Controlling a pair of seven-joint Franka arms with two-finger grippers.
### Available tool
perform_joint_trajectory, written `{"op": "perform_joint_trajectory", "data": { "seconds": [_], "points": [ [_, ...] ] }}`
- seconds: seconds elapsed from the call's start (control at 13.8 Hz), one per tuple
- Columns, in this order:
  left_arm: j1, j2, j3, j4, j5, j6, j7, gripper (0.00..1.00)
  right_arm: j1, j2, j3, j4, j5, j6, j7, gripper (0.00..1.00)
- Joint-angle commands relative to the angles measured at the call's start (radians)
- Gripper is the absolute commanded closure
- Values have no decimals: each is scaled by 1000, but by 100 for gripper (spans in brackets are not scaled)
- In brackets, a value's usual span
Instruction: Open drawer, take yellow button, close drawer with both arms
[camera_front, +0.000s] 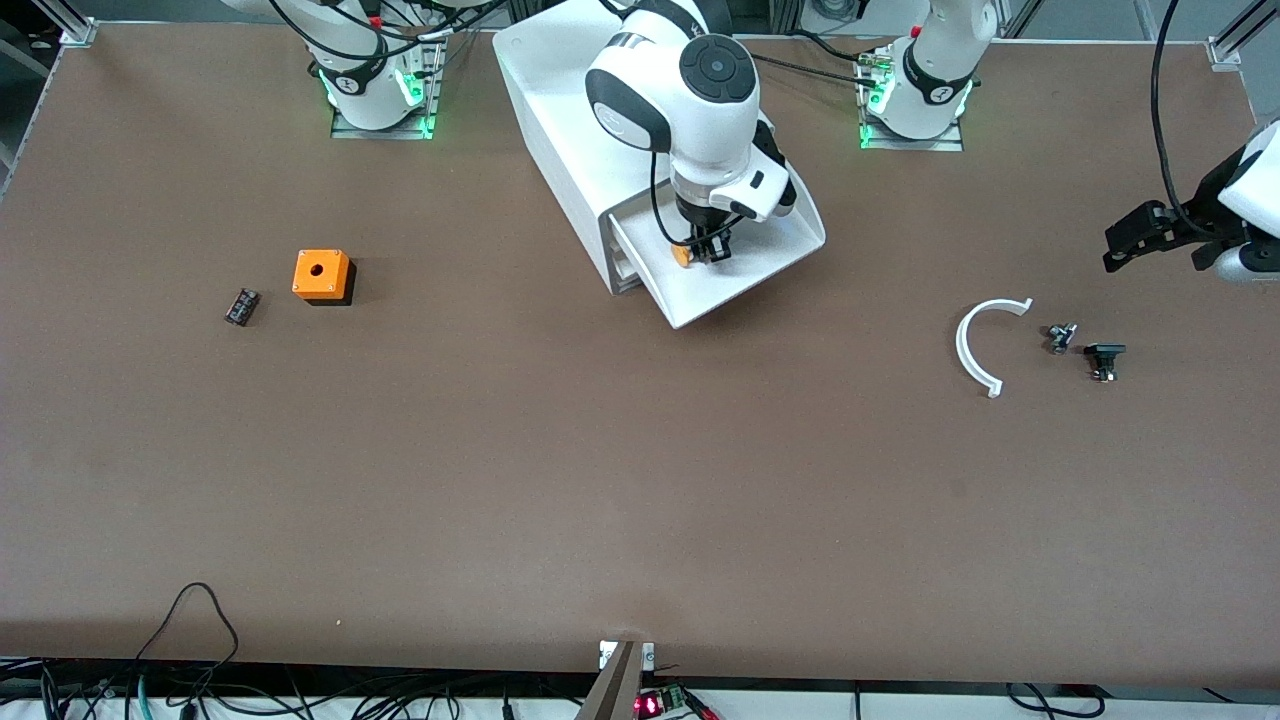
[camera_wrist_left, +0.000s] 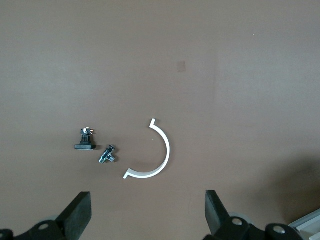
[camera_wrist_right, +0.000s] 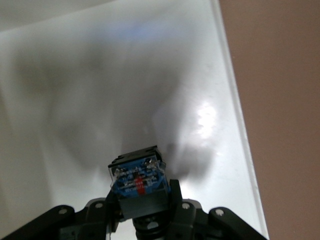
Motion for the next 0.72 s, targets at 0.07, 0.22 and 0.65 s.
{"op": "perform_joint_trajectory", "data": {
  "seconds": [0.07, 0.22, 0.65],
  "points": [
    [-41, 27, -2, -39, -31, 84, -83, 0, -46, -72, 6, 8, -7, -4, 134, 63],
    [-85, 47, -17, -81, -37, 142, -188, 0, -88, -97, 4, 7, -9, 13, 206, 63],
    [-203, 166, -145, -222, -66, 447, -661, 0, -289, -215, 1, -122, -9, 18, 413, 63]
  ]
}}
